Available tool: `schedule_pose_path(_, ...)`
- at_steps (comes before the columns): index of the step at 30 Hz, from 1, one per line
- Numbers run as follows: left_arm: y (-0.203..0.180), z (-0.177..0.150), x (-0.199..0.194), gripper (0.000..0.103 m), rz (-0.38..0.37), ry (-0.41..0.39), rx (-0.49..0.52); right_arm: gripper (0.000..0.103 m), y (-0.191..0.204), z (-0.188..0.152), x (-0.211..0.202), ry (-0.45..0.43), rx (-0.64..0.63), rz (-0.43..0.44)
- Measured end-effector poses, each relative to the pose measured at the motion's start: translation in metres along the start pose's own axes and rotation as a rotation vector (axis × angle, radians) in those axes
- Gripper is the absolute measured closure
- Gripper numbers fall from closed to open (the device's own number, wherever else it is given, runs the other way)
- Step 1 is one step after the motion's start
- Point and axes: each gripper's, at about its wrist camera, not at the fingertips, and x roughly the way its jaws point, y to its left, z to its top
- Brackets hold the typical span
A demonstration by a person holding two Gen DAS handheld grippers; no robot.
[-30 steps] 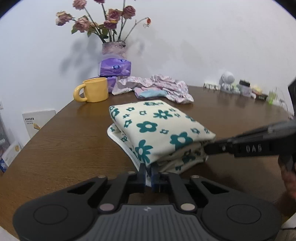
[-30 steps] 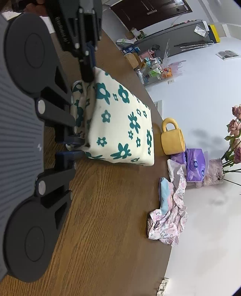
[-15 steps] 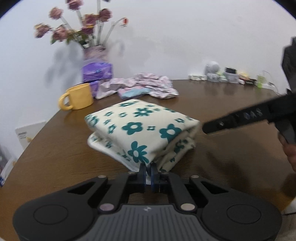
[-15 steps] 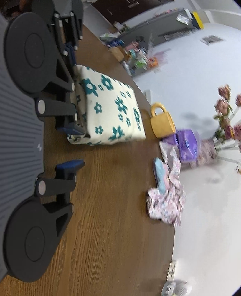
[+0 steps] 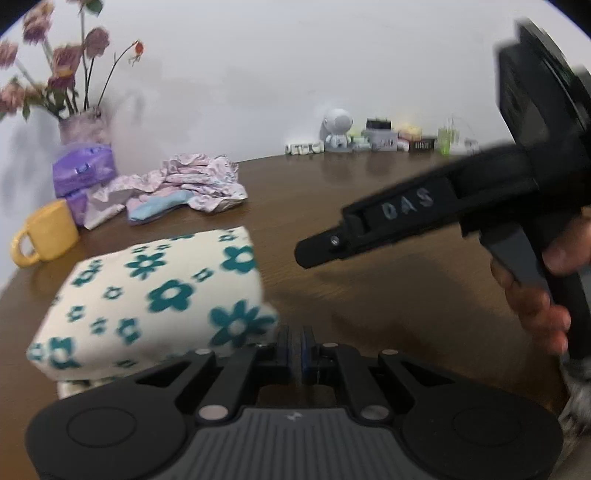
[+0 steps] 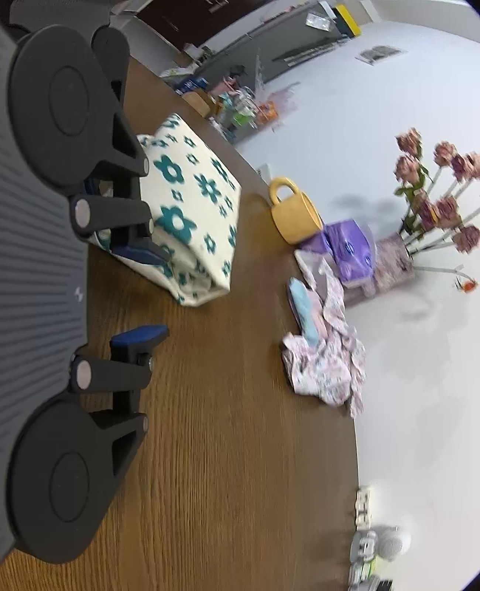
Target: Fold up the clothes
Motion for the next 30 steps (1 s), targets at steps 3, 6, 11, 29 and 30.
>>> schedule_pose_path(3, 0.012, -0.001, -0.010, 0.087, -0.070, -0.007, -0.070, 0.066, -0.006, 0.000, -0.008, -0.010, 0.015, 0.005)
schedule_pose_path(6, 0.035, -0.010, -0.041, 0.075, -0.096, -0.025, -0.147, 0.066, -0.002, -0.003, -0.015, -0.014, -0.004, 0.053)
schedule_pose_path(11, 0.093, -0.029, -0.092, 0.055, 0.006, -0.083, -0.296, 0.061, 0.023, -0.014, -0.008, 0.027, -0.107, 0.141)
schedule_pose_path(29, 0.161, -0.031, -0.057, 0.088, -0.125, -0.102, -0.076, 0.086, 0.053, -0.022, 0.005, 0.016, -0.180, 0.154)
schedule_pose_path(30, 0.161, -0.031, -0.058, 0.090, -0.147, -0.105, -0.078, 0.086, 0.049, -0.020, 0.003, 0.014, -0.163, 0.164)
